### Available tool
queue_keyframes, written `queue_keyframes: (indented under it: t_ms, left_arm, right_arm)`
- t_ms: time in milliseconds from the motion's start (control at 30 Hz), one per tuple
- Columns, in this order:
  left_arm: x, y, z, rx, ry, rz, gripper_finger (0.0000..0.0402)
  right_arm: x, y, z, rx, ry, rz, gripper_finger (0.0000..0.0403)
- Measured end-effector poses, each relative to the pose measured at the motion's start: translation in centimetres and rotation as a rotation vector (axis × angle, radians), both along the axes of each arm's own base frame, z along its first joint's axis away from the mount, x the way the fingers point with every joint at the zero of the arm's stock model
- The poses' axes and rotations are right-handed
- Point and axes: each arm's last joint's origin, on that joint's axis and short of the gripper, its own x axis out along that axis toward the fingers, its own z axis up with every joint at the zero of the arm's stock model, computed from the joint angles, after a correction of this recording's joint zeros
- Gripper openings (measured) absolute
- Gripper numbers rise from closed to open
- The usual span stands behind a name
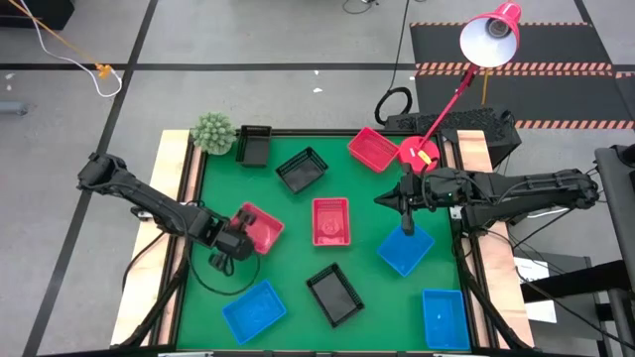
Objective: Stack baskets by color
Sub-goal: Stack the bottom left red bin on the other bottom middle red bin
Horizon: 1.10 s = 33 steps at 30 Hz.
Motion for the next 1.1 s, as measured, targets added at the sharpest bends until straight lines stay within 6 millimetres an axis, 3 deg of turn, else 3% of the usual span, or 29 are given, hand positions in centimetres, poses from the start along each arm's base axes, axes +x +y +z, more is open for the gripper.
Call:
queue_keyframes:
  t_ms: [200, 433, 567, 733, 833, 1100]
  left_arm:
    - [-0.1, 0.2, -0.1, 0.039, -0.012, 0.038, 0.0036]
    - [0.0, 0.2, 0.0, 0.003, -0.034, 0.163, 0.0153]
    - [0.9, 0.2, 1.6, -0.069, -0.129, 0.38, 0.0204]
    - [2.9, 1.3, 4.7, -0.249, -0.3, 0.793, 0.0218]
    - [4.1, 2.2, 4.8, -0.384, -0.388, 1.061, 0.0218]
    - [6.6, 1.2, 1.6, -0.353, -0.307, 1.142, 0.0235]
  right_arm:
    - [0.0, 0.0, 0.0, 0.004, 0.001, -0.001, 0.0]
    - [0.0, 0.0, 0.0, 0.001, 0.002, 0.0, 0.0]
    - [0.0, 0.0, 0.0, -0.006, 0.002, 0.003, 0.0]
    - [0.0, 0.0, 0.0, -0.001, 0.0, 0.001, 0.0]
    - [0.0, 0.0, 0.1, 0.0, -0.008, -0.001, 0.0]
    - [0.0, 0.0, 0.1, 0.016, -0.007, -0.008, 0.0]
